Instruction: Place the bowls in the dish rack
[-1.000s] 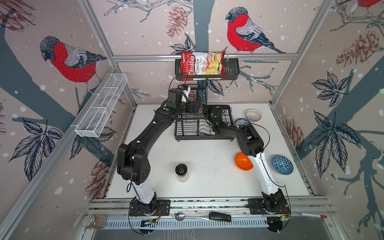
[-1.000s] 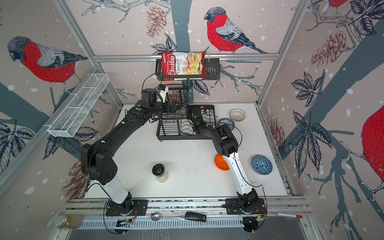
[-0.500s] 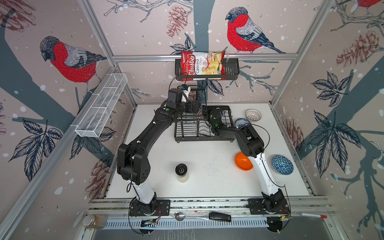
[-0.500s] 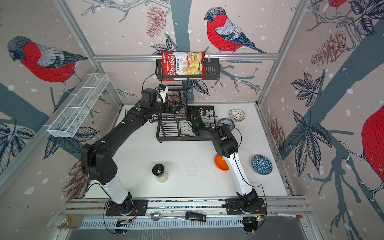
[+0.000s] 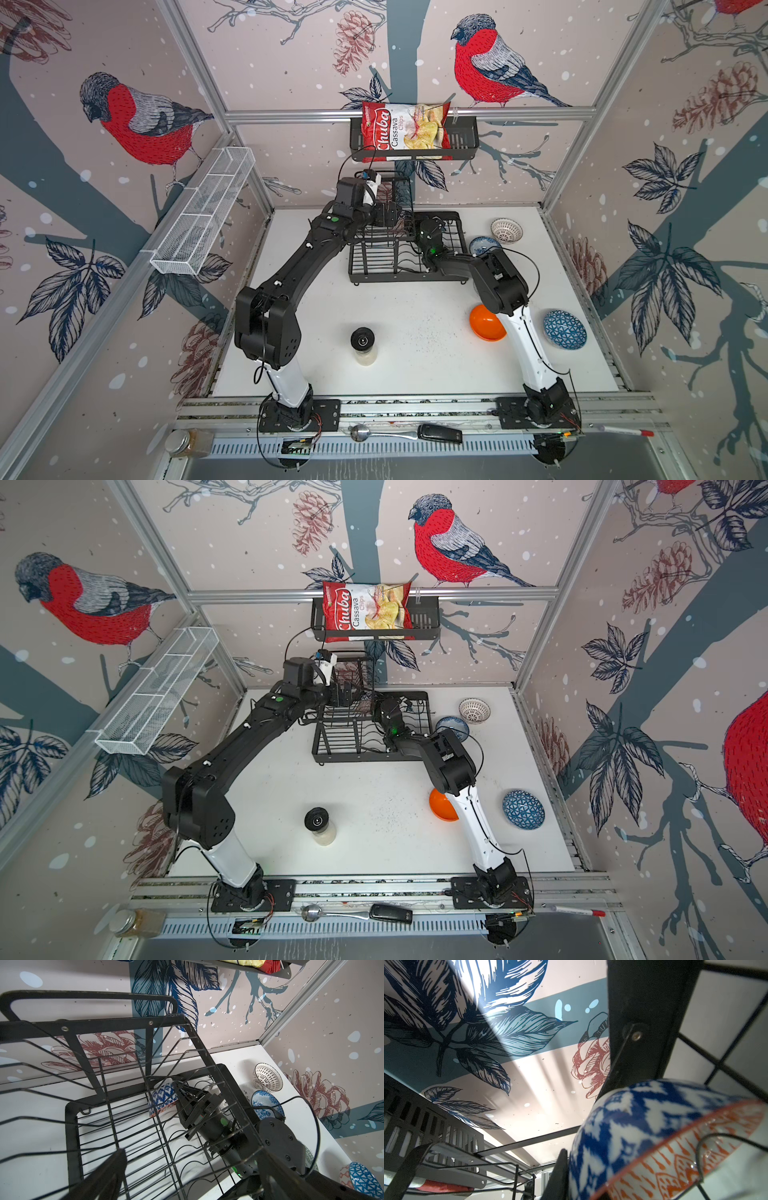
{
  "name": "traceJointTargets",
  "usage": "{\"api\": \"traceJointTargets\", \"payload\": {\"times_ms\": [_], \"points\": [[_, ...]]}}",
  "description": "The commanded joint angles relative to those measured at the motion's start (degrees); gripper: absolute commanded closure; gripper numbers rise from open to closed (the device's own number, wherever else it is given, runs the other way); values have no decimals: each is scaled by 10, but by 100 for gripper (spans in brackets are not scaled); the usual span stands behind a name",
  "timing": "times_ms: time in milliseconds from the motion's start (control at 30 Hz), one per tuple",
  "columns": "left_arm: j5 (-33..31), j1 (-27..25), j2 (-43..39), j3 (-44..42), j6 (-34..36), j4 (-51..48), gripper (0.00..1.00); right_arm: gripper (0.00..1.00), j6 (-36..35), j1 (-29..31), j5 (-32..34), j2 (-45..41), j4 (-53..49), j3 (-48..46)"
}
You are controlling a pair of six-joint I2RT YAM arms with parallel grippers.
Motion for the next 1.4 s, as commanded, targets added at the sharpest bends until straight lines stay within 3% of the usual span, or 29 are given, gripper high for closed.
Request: {"api": "traceJointTargets", "payload": {"times_ms": [0,967,1367], "points": [[9,1,2,0,-1,22,2,82,6,4,-3,-3,-21,1],[4,1,5,-2,-4,23,2,67,7,2,-4,-8,-4,1],[4,1,4,-1,-5,23,2,65,-2,0,-6,-13,-7,6]]}}
